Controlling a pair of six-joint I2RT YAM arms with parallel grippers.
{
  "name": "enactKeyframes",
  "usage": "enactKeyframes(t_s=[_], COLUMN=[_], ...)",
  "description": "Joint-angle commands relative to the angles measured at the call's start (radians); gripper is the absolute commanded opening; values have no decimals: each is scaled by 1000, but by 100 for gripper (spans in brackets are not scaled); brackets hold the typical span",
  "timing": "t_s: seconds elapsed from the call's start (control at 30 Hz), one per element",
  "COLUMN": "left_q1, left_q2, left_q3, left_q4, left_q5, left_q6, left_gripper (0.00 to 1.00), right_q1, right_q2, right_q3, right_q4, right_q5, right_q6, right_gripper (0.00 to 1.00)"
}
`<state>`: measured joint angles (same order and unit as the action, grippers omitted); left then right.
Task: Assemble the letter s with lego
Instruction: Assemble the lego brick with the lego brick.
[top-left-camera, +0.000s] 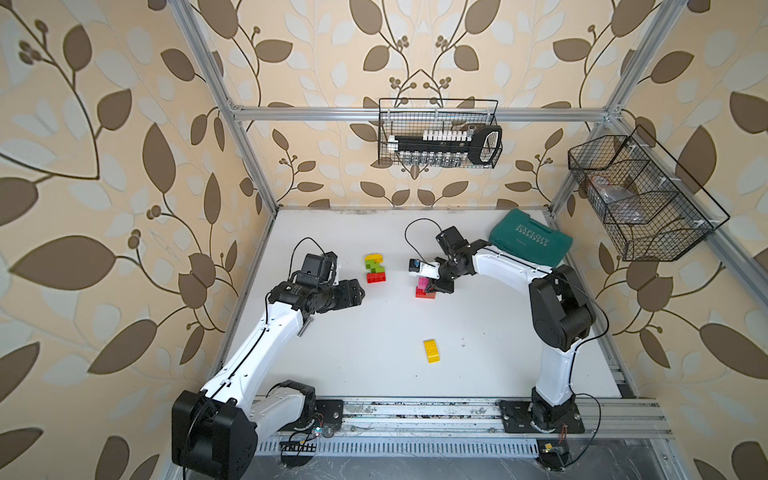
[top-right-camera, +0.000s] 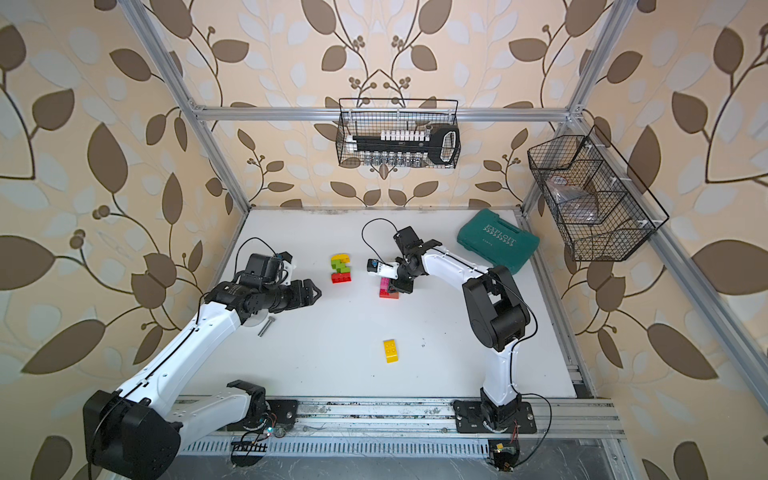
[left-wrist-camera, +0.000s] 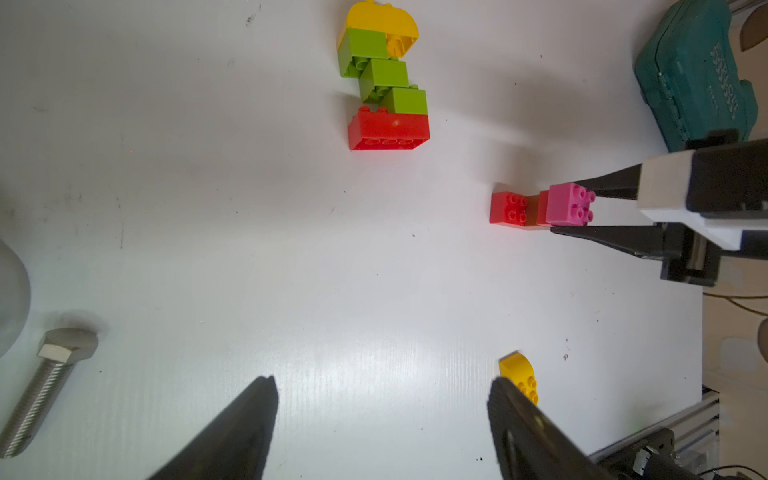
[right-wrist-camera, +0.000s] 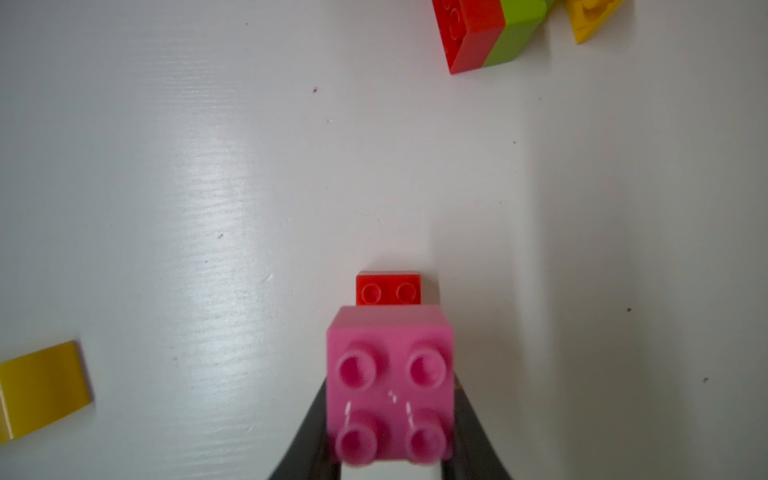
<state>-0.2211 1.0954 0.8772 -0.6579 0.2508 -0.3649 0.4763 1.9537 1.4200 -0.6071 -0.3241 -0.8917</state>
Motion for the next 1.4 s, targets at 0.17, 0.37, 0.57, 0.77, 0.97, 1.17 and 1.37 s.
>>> enactKeyframes(t_s=[0.17, 0.37, 0.57, 0.77, 0.97, 1.17, 1.37], left_q1=[9, 9, 11, 14, 16, 15, 16], left_q2=[-9, -8, -8, -8, -6, -8, -9], left_q3=[0, 2, 2, 2, 3, 2, 2], left_q4=[0, 1, 0, 1, 1, 1, 0], left_q5=[-23, -22, -26, -26, -23, -27, -26], left_q6=[26, 25, 26, 26, 26, 28, 27], left_gripper=[82, 82, 82, 82, 82, 82, 83], right_q1=[2, 14, 20, 21, 14, 0, -9], right_q2=[69, 94, 103, 79, 41, 7, -26], right_q3=[3, 26, 40, 4, -48, -48, -83], right_q4=[-91, -109, -99, -63, -14, -9, 23], right_q5=[-4, 5, 1, -3, -25, -50, -67], right_q6=[-42, -50, -39, -27, -10, -7, 3], right_gripper=[3, 3, 2, 2, 2, 2, 2])
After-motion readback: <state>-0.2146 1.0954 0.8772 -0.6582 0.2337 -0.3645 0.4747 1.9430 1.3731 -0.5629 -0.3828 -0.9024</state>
